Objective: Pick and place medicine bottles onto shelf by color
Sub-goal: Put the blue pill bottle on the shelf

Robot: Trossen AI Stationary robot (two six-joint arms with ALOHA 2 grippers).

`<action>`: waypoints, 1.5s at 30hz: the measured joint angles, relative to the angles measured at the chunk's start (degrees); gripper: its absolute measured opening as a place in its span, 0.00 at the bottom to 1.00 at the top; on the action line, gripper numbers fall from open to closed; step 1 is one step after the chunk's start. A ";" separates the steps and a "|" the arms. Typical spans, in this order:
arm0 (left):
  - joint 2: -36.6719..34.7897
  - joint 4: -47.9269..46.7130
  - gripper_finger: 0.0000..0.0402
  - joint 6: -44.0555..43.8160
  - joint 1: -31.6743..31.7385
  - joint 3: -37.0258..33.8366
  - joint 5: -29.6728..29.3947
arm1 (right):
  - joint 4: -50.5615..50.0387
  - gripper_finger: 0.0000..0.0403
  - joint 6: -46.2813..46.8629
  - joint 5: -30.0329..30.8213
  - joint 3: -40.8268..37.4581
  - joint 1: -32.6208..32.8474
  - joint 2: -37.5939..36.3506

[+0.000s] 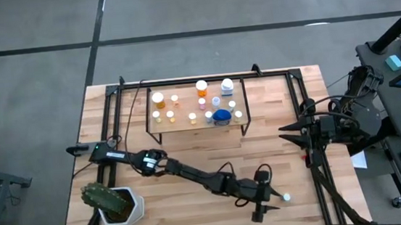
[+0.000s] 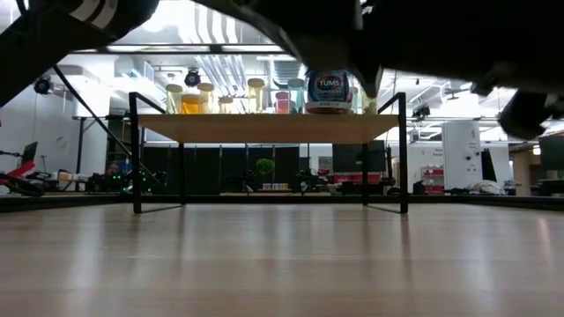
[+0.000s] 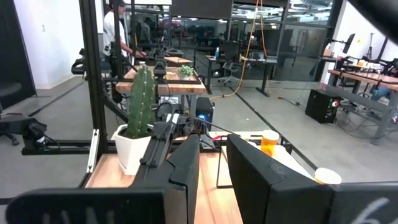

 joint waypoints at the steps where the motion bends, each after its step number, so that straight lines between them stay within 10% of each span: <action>1: 0.00 2.09 0.51 -0.87 0.22 -0.97 -0.03 | 0.00 0.18 0.00 0.00 0.00 0.00 0.00; 10: 0.01 10.32 0.68 -1.76 0.49 -5.01 -4.41 | -0.07 0.18 -0.41 0.00 0.00 0.00 0.02; 45: 13.09 17.01 0.62 -5.03 0.91 7.75 -3.96 | -1.29 0.18 -1.75 0.01 0.00 -0.02 -0.04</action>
